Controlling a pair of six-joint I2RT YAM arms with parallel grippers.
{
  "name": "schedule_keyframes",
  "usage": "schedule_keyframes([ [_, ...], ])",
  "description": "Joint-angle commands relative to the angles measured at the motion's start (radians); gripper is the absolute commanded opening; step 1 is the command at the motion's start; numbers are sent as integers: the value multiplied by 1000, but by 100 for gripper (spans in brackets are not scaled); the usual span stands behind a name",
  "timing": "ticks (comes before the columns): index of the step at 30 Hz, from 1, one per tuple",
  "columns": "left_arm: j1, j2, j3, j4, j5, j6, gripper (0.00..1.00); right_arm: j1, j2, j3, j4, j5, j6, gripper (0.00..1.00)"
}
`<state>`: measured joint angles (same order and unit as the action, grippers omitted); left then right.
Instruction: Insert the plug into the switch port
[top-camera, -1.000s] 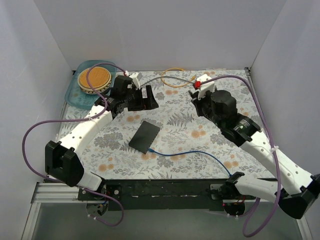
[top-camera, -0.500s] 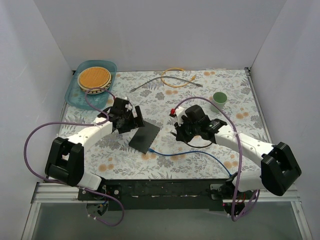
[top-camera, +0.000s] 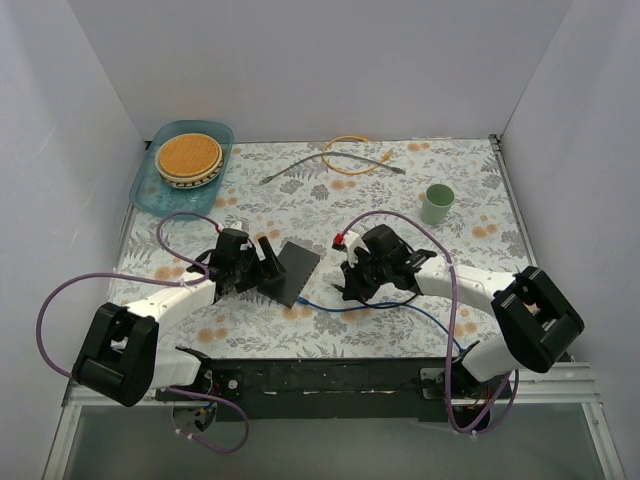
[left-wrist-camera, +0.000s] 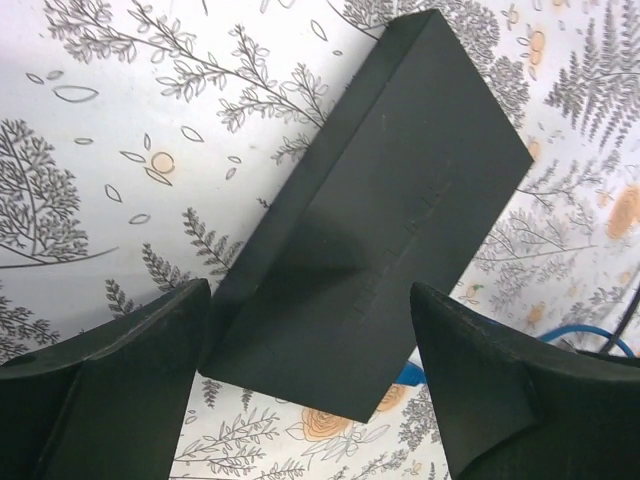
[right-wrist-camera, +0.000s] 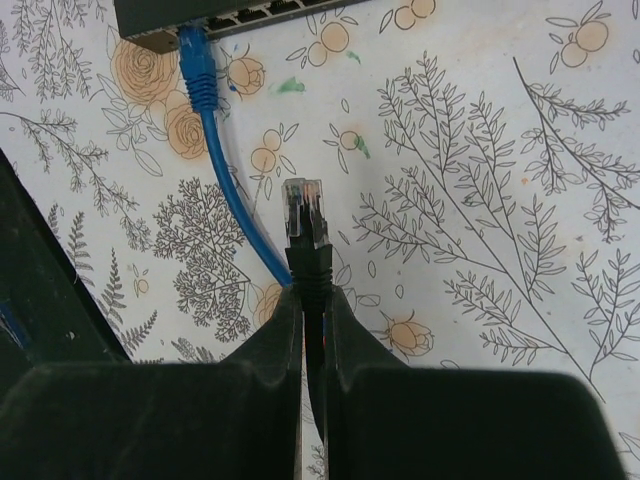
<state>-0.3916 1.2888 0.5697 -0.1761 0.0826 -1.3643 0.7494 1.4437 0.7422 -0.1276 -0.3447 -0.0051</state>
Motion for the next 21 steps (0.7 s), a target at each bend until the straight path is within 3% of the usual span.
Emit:
schedule_keyframes([
  [1, 2, -69, -57, 85, 45, -44, 79, 5, 38, 8, 92, -31, 37, 1],
  [21, 2, 12, -37, 138, -30, 11, 78, 18, 267, 206, 26, -85, 48, 1],
])
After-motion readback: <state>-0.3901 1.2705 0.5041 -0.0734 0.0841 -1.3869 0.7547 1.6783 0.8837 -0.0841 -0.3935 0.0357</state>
